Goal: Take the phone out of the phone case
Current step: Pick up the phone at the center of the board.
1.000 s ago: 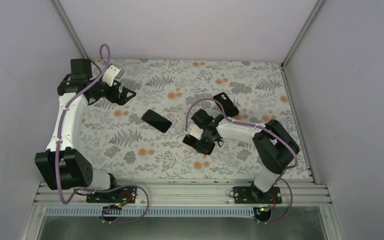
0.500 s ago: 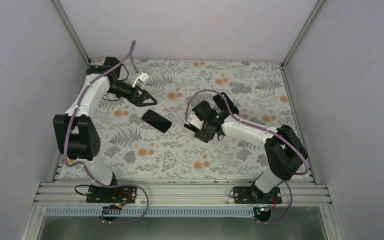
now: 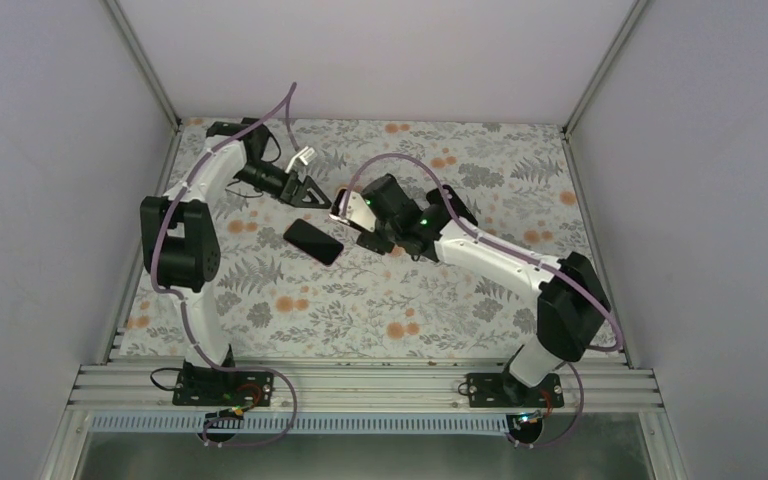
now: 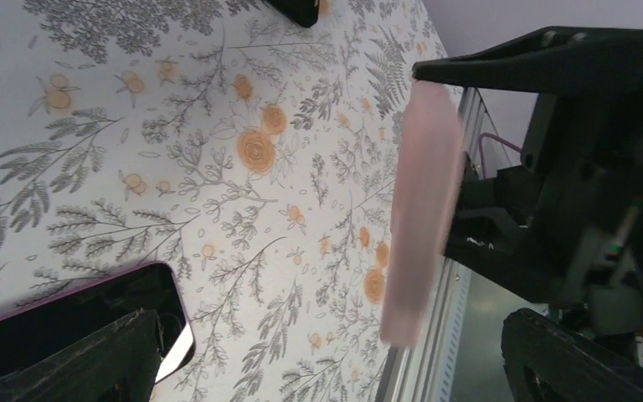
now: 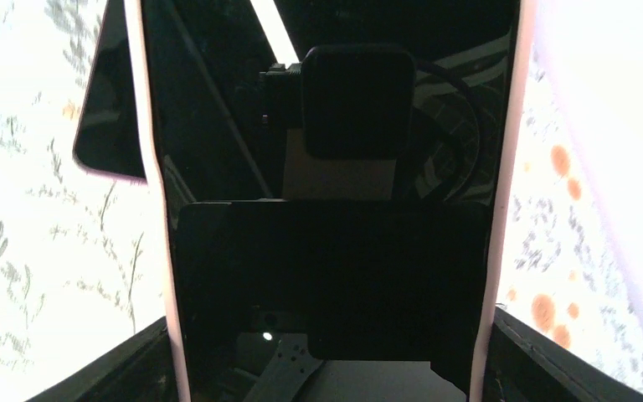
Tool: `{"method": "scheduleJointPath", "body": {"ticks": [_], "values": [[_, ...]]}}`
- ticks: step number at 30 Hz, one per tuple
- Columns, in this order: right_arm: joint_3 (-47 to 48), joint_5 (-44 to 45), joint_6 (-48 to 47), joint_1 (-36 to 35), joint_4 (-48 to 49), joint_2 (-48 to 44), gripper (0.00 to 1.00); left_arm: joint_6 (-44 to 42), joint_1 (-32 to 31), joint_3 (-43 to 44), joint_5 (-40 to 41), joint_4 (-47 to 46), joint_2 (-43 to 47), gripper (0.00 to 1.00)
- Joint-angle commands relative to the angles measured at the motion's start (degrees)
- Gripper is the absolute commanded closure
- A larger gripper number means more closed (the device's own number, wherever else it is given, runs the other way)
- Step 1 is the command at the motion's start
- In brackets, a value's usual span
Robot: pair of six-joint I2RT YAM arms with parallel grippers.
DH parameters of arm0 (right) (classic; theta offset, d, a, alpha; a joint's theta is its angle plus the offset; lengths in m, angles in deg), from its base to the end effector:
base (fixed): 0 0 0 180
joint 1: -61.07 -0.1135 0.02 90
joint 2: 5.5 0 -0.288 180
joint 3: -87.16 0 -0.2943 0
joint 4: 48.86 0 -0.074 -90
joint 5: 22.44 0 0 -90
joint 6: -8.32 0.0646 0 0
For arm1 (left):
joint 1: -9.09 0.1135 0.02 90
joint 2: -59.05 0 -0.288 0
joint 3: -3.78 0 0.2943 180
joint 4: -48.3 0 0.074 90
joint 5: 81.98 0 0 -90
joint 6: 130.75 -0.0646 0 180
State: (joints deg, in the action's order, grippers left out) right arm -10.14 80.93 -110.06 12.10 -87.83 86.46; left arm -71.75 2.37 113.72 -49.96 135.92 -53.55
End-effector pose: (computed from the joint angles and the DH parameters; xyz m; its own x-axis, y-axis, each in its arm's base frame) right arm 0.2814 0.3006 0.2519 -0.1300 -0.8538 -0.5041 -0.7895 0.3967 -0.4684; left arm 0.4148 -0.1040 0.2575 -0.8214 0.3718 -0.4325 0.5611 0.3915 -0.7293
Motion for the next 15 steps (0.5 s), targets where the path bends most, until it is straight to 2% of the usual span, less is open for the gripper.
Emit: {"method": "scheduleJointPath", "body": {"ticks": [1,5,7,9,12,15], "values": [[6.6,1.8,-1.9,-1.5,4.3,2.8,0.52,-0.4,-0.2,2.3,-4.2,1.9,-0.7,0.0],[9.6,1.0,-2.2,-2.6,5.1,6.9,0.52,-0.9,-0.3,2.3,-7.1,1.9,-0.6,0.01],[10.6,1.1,-2.0,-3.1,6.0,7.8,0.52,-1.2,-0.4,2.2,-7.7,1.9,-0.5,0.05],[11.7,0.8,-1.6,-3.4,6.2,9.0,0.53,-1.2,-0.4,2.3,-7.8,1.9,-0.5,0.18],[12.9,2.4,-1.5,-3.9,7.2,10.2,0.53,-0.9,-0.4,1.3,-8.1,1.9,-0.3,0.45],[13.9,3.7,-1.6,-4.0,7.6,10.7,0.53,-1.2,-0.4,0.3,-7.3,1.9,0.1,0.48]]}}
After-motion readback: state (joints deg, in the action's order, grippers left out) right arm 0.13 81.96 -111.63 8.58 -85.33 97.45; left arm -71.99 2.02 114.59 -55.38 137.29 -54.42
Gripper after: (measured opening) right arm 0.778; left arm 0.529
